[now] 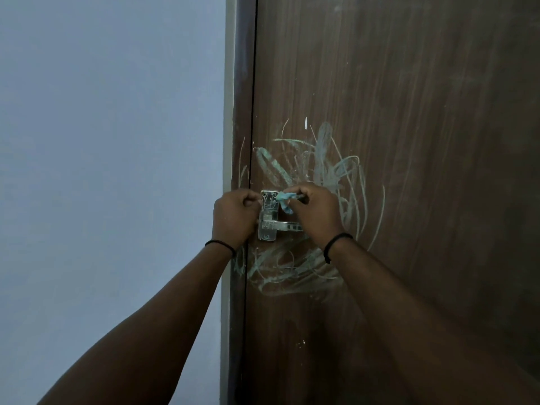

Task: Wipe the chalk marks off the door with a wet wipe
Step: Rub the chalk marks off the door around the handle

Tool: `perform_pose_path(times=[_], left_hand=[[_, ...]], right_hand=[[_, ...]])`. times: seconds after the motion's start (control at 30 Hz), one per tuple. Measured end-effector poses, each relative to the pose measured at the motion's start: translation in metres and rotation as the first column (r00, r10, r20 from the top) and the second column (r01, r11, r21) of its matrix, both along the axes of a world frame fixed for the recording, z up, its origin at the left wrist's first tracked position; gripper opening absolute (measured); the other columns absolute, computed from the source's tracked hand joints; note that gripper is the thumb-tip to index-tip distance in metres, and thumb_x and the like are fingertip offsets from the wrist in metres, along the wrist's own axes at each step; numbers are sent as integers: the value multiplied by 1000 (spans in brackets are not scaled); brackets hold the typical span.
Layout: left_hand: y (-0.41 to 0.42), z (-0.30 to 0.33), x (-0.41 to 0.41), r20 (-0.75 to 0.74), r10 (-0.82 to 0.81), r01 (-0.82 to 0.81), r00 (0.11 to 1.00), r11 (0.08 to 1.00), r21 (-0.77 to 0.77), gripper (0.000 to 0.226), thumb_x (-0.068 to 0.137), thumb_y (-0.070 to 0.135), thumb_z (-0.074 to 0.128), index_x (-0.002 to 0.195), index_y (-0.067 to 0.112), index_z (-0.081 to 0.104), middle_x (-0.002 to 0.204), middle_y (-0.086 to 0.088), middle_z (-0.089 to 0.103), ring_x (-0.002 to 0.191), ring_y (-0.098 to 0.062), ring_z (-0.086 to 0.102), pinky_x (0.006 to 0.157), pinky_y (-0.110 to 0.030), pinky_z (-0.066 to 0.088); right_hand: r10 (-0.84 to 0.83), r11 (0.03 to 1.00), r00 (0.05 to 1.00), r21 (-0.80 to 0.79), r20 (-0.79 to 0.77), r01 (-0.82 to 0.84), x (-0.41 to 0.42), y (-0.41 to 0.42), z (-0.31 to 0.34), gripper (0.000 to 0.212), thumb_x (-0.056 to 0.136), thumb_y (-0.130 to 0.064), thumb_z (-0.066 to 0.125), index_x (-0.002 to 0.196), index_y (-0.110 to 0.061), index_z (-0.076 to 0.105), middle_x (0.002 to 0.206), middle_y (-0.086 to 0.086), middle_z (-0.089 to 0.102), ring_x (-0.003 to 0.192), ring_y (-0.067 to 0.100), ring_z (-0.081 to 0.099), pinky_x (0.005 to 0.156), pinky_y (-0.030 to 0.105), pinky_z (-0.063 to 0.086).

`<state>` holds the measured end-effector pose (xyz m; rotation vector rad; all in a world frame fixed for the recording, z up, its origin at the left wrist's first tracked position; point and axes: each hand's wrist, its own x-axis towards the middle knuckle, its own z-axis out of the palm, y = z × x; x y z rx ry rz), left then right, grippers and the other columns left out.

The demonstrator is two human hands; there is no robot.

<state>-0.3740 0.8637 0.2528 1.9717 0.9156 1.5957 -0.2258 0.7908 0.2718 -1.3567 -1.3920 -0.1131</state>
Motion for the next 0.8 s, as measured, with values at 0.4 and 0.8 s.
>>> perform_pose_path(times=[0.4, 0.8], left_hand=[[8, -26, 3, 1, 253, -243, 968, 930, 277, 12, 87, 12, 62, 90, 14, 74, 81, -3, 73, 70, -19, 66, 67, -23, 48], [13, -36, 7, 28, 211, -211, 977, 948, 236, 15, 88, 9, 60, 88, 16, 73, 83, 1, 73, 72, -13, 63, 67, -21, 45]], right_hand=[[-158, 971, 961, 211, 226, 110, -12, 40, 4, 23, 79, 5, 67, 99, -4, 74, 106, 13, 68, 97, 20, 61, 91, 16, 42], [-193, 973, 908, 190, 372, 129, -10, 58, 4, 25, 77, 9, 63, 92, -6, 76, 99, 10, 72, 95, 20, 66, 89, 20, 47]])
